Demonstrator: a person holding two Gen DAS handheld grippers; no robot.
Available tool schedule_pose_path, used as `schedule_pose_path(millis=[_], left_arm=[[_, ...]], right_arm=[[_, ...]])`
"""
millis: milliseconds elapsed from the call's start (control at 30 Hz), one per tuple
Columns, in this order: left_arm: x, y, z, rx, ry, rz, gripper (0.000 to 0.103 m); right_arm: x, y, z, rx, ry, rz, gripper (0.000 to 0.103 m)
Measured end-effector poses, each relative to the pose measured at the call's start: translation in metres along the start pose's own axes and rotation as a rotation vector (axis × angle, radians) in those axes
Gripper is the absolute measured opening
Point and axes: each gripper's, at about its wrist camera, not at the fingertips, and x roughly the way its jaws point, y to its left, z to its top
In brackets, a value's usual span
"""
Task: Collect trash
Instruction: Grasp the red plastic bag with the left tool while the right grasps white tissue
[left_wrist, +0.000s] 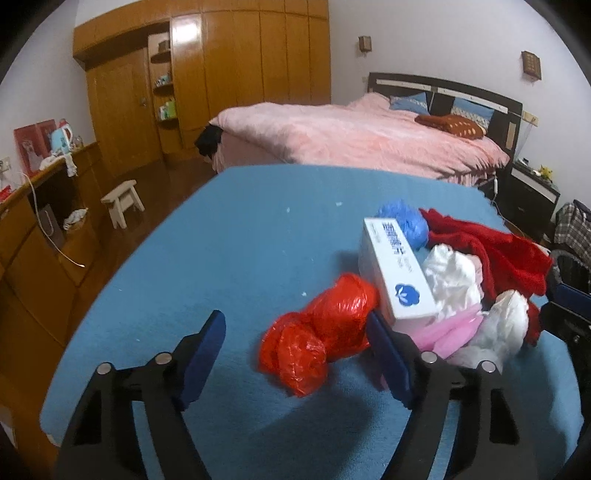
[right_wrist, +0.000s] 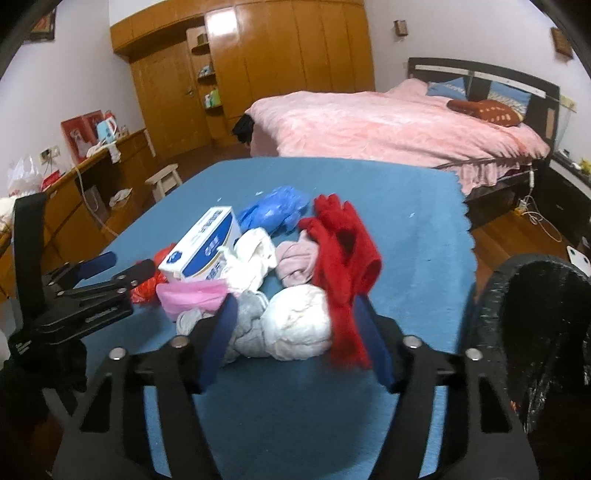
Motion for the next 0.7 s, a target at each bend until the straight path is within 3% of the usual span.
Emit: schedule_pose_path(millis=[200, 533, 633, 700], left_arm=[[0.015, -0.004, -0.005, 0.007, 0.048, -0.03, 0.065], [0.027, -0.009, -0.008, 0.015, 0.103, -0.092, 0.03], [0.023, -0.008, -0.006, 0.005, 0.097, -0.091, 0.026], [0.017, -0.007, -0.003, -0.005, 0.08, -0.087, 0.025]], right_arm=[[0.014, 0.002, -0.004, -0.023, 0.044, 0.004, 0.045], [0.034, 0.001, -0.011, -0.02, 0.105, 0.0, 0.047], [0.034, 0.0, -0.011, -0.027, 0.11, -0.004, 0.033], [0.033, -0.002, -0.009, -0.03, 0.108, 0.0, 0.03]])
